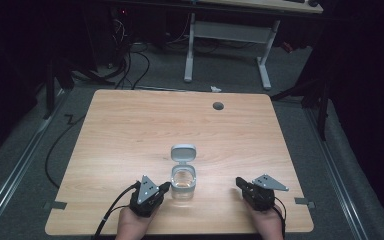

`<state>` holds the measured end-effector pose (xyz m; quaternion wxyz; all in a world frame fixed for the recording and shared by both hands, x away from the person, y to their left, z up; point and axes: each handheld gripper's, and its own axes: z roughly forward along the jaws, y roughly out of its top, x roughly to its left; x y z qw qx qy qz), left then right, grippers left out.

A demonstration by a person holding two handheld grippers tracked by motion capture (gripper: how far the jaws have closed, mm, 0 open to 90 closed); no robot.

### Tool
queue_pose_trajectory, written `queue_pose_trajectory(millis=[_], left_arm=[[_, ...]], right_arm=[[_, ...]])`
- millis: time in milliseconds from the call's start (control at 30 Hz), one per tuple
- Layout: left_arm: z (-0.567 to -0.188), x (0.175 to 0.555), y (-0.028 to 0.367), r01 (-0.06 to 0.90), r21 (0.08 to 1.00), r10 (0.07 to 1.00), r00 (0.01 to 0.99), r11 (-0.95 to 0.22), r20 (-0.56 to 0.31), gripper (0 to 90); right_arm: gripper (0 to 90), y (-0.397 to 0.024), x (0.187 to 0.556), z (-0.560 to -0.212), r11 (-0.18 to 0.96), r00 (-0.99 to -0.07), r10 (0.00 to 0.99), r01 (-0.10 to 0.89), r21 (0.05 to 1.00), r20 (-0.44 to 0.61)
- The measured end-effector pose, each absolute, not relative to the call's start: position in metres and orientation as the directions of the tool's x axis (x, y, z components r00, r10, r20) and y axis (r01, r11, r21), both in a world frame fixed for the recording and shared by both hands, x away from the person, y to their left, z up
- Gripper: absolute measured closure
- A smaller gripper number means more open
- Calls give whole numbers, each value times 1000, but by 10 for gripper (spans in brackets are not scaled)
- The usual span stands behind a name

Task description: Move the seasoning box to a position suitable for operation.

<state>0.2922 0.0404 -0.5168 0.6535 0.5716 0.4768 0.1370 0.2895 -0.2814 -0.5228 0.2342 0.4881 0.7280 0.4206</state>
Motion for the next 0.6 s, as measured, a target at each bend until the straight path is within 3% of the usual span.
queue_pose_trajectory(millis=[600], left_arm=[[-526, 271, 59, 385, 862, 714, 496, 329, -494, 874]], right_arm=[[900, -246, 299, -512, 216, -482, 875, 480, 851, 50]])
